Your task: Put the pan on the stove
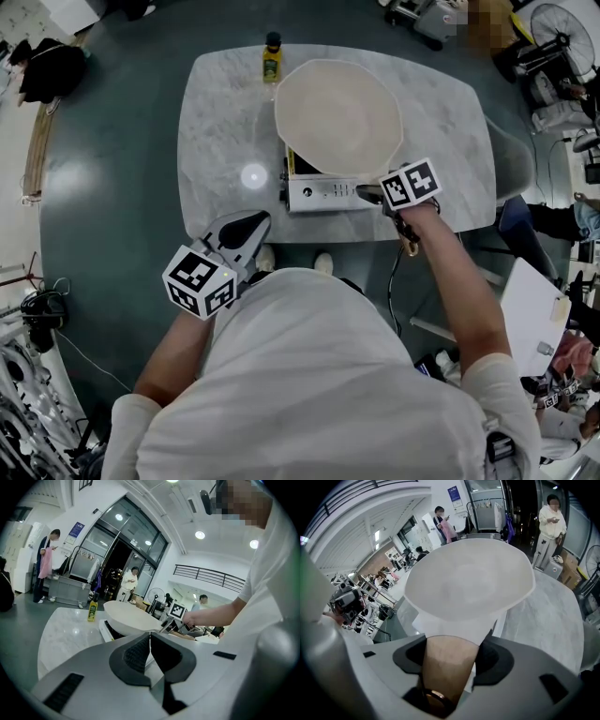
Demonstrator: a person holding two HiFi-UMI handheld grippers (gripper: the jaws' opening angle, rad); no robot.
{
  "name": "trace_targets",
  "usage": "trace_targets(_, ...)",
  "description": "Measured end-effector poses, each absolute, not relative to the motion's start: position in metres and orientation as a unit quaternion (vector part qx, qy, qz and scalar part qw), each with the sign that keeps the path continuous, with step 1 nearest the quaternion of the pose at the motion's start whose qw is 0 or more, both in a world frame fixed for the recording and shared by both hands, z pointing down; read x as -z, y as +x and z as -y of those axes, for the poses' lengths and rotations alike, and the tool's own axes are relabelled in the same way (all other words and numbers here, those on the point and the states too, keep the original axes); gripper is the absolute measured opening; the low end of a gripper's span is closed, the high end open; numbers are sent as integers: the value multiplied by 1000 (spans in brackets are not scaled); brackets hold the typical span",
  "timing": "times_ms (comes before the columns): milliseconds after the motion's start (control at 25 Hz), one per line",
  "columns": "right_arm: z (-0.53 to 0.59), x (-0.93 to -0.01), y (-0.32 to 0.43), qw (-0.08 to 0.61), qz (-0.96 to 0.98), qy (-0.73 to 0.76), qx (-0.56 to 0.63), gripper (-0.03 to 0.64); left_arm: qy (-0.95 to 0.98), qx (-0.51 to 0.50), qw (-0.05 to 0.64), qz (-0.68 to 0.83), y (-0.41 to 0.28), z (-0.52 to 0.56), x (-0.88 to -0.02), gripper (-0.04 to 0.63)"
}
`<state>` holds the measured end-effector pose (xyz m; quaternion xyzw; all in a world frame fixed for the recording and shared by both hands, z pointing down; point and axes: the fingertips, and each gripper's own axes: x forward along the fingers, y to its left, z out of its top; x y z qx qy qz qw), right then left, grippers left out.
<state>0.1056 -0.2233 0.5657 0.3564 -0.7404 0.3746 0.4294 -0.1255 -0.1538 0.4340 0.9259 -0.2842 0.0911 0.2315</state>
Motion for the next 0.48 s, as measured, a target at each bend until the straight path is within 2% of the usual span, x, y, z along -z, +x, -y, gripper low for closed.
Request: trace_targets(480, 232, -567, 111, 434, 744, 347, -371, 265, 923, -96, 235, 288, -125, 154, -438, 18)
